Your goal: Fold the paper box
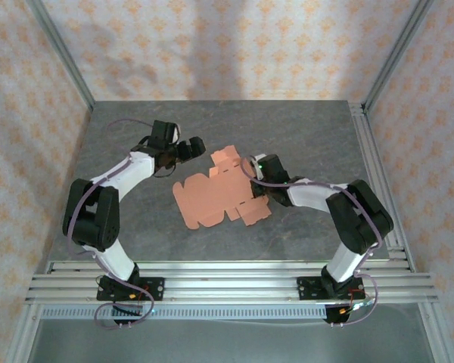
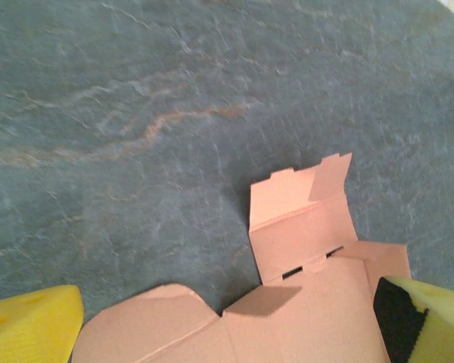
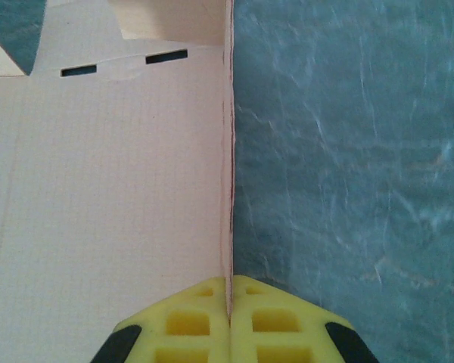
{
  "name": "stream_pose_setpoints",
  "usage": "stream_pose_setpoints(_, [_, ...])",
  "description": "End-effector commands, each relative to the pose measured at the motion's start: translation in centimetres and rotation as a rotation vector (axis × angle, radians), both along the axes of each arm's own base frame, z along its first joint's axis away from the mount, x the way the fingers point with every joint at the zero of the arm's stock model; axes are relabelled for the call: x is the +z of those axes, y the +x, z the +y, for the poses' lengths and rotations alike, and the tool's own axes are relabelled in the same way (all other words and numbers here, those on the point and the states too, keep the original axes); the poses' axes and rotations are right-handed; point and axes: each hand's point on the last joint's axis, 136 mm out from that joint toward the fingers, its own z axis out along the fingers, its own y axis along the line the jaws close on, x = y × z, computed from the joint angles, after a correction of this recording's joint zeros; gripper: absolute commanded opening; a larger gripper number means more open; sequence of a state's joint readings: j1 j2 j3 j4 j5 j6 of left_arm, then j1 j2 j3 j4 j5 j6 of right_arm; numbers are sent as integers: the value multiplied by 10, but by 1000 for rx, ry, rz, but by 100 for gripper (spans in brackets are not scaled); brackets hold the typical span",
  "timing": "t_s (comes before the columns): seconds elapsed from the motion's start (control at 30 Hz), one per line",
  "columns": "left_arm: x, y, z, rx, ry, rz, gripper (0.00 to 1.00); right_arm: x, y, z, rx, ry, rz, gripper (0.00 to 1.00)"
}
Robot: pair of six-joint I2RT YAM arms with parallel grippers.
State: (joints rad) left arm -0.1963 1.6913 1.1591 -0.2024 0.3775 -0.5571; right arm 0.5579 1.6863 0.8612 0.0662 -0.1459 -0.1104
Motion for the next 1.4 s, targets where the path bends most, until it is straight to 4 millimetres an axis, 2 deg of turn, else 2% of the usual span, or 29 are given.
stream_pose_setpoints(0.0, [3, 5, 17, 58, -30, -20, 100, 18, 10, 0, 23, -143, -73, 0])
stream_pose_setpoints(0.1, [4, 4, 31, 94, -31, -25, 100, 25, 17, 4, 36, -248, -116, 0])
stream_pose_setpoints(0.23, [1, 3, 47, 134, -37, -22, 100, 36, 27, 1, 46, -497, -217, 0])
stream_pose_setpoints(0.5, [-2, 9, 60, 174, -52, -34, 100, 67, 40, 7, 76, -846, -424, 0])
stream_pose_setpoints(0.67, [0, 13, 62, 176, -49, -43, 100, 80, 39, 19, 80, -892, -504, 0])
stream_pose_setpoints(0.73, [0, 14, 63, 177, -50, -44, 100, 84, 40, 24, 76, -961, -562, 0])
stream_pose_setpoints(0.87, [2, 17, 66, 183, -59, -55, 100, 82, 39, 33, 103, -1058, -650, 0])
stream_pose_setpoints(1.17, [1, 22, 67, 178, -74, -62, 100, 76, 39, 49, 183, -1162, -774, 0])
stream_pose_setpoints(1.37, [3, 36, 65, 141, -54, -86, 100, 73, 37, 56, 207, -1178, -861, 0])
